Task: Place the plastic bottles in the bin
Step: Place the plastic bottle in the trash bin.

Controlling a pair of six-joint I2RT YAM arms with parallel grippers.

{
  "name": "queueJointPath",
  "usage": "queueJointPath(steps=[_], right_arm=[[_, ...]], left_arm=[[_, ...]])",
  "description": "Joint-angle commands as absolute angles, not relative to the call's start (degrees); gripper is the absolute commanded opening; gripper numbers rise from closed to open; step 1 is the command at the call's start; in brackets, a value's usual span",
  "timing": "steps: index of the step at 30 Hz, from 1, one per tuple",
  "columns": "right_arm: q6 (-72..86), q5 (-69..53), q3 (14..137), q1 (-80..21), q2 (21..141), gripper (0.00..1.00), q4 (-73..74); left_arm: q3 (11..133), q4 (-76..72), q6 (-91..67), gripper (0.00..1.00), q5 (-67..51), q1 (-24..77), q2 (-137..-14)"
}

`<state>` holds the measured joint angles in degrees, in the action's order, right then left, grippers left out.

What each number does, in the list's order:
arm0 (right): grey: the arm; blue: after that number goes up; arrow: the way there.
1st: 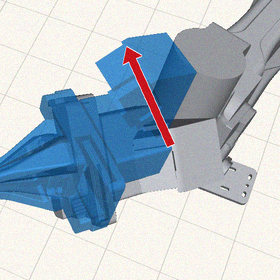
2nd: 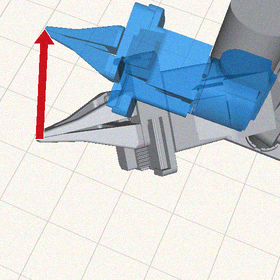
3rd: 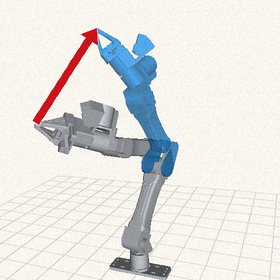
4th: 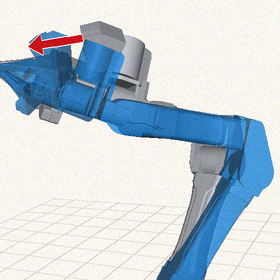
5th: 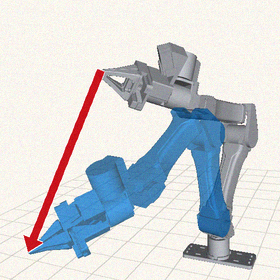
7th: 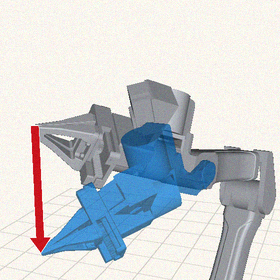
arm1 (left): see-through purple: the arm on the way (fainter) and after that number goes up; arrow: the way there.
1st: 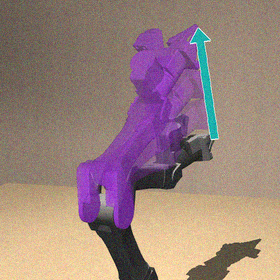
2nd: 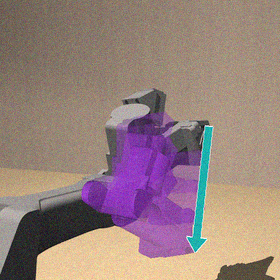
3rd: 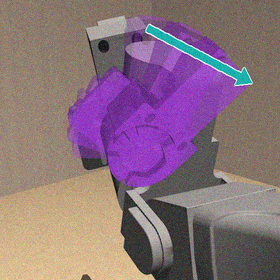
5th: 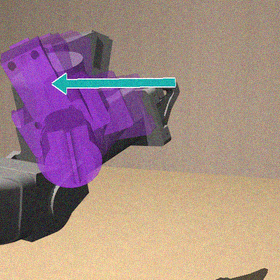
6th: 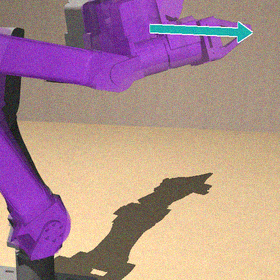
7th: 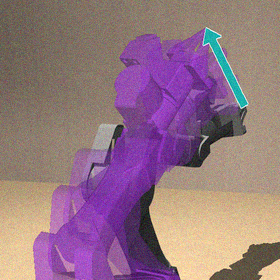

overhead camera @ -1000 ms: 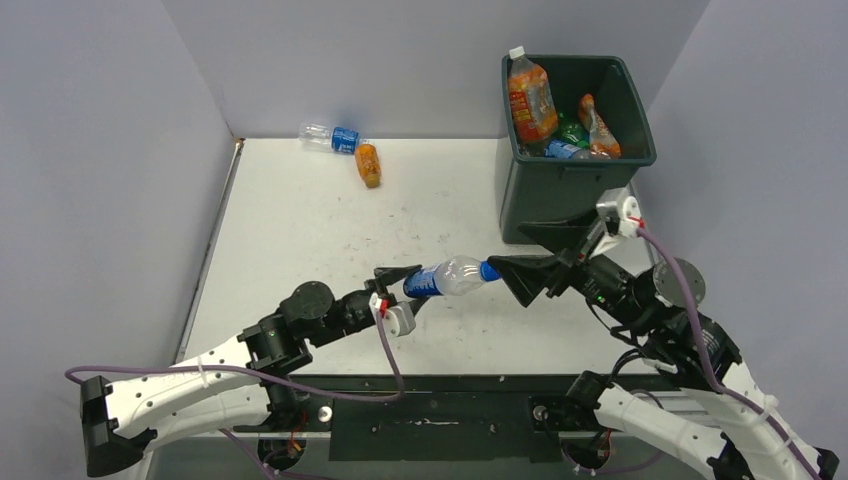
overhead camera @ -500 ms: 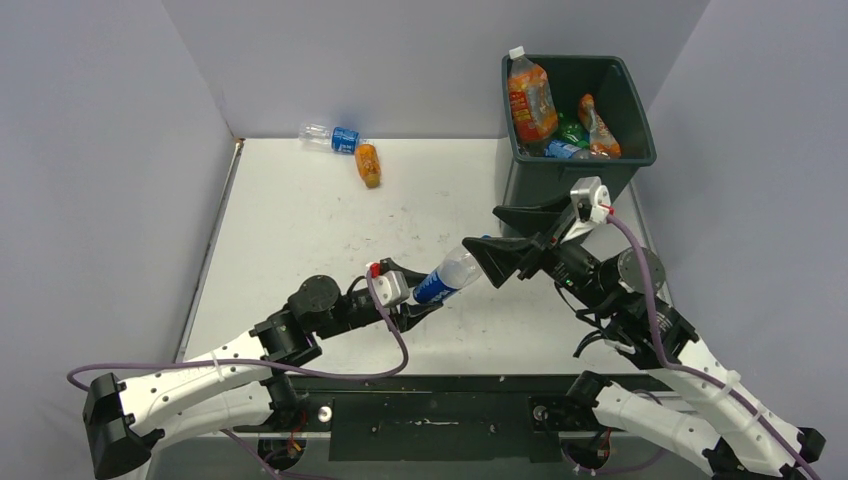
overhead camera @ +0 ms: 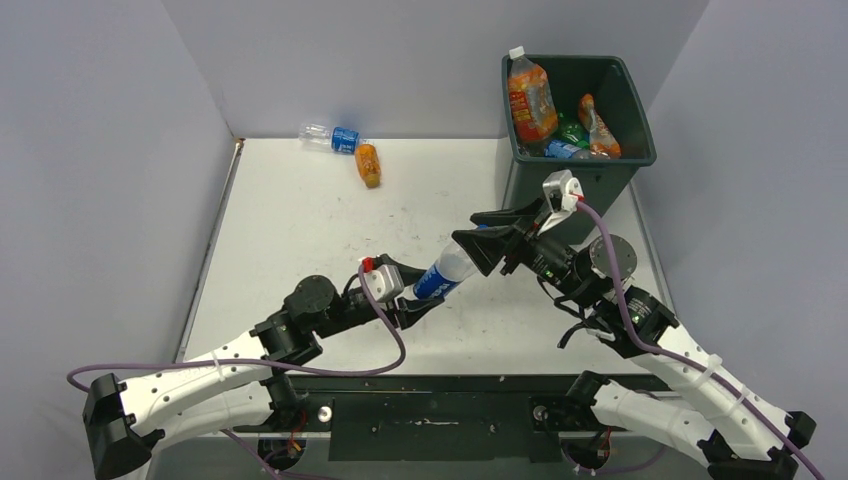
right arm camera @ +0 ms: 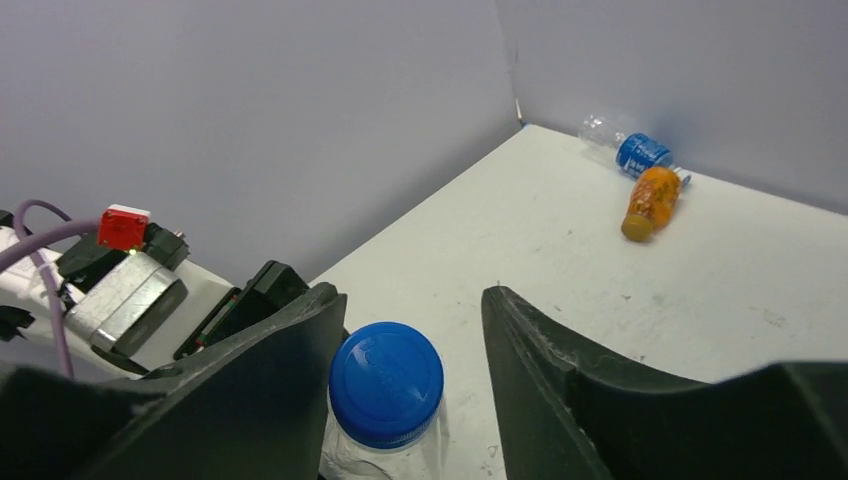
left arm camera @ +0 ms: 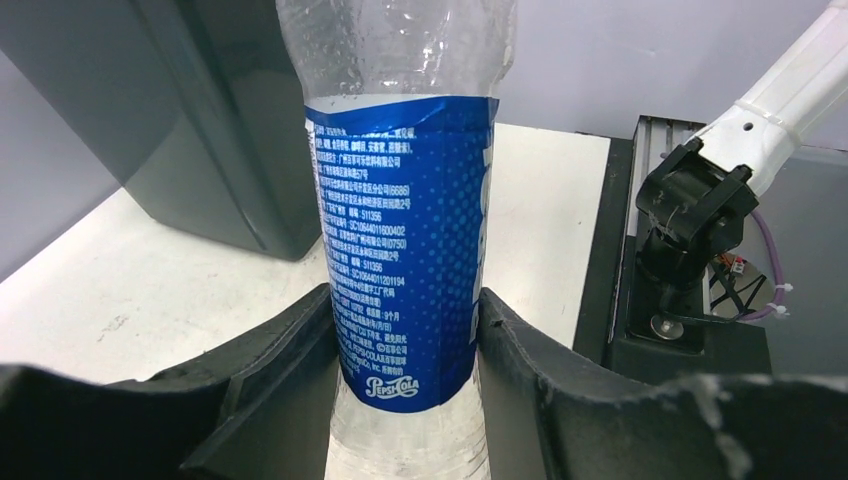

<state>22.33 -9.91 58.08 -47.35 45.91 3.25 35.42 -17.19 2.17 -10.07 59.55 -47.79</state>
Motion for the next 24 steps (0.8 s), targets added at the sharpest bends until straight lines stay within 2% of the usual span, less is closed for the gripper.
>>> queueJointPath(steps=[1,2,3,4,5,8,11,16,17,20,22,24], right_arm=[[22.92,-11.19,58.48,-47.58,46.54,0.42,2.35],[22.75,-11.35,58.78,-47.57,46.76,0.29,2.51],[22.44,-11.33,59.50,-47.63,46.96,0.16,2.67],[21.88,-10.68,60.56,-47.64,47.08,0.08,2.90],[21.13,-9.83,62.08,-47.56,47.22,0.06,3.12],[16.71,-3.02,69.72,-47.49,48.71,0.05,4.07],[10.76,11.36,77.78,-47.49,51.89,0.05,1.80],[-7.64,37.53,81.91,-47.41,59.06,0.05,-18.13],[-12.85,41.39,81.95,-47.19,60.90,0.05,-26.03],[-25.88,44.21,79.00,-44.00,66.03,0.05,-46.92],[-25.76,44.53,81.07,-38.05,70.85,0.05,-48.97],[-19.15,44.50,83.79,-30.37,76.29,0.05,-46.80]], left_arm=[[35.14,-23.71,1.41,0.13,-10.01,59.33,-46.61],[34.85,-24.19,1.47,0.27,-9.96,59.37,-46.51],[34.44,-24.92,1.85,0.49,-10.01,59.33,-46.35],[33.89,-25.74,2.44,0.77,-10.14,59.33,-46.01],[33.24,-26.67,3.24,1.00,-10.10,59.40,-45.64],[31.24,-29.34,4.83,0.96,-7.12,59.63,-44.45],[30.44,-30.93,5.38,0.96,-1.97,59.72,-44.12],[28.14,-34.50,7.41,0.96,5.22,60.21,-43.18],[27.94,-34.60,8.13,0.96,5.56,60.36,-42.89],[27.43,-35.04,9.22,0.96,5.95,60.71,-42.29],[27.42,-35.19,9.72,0.96,6.28,60.82,-42.34],[27.57,-35.05,9.84,0.96,6.90,60.91,-42.60]])
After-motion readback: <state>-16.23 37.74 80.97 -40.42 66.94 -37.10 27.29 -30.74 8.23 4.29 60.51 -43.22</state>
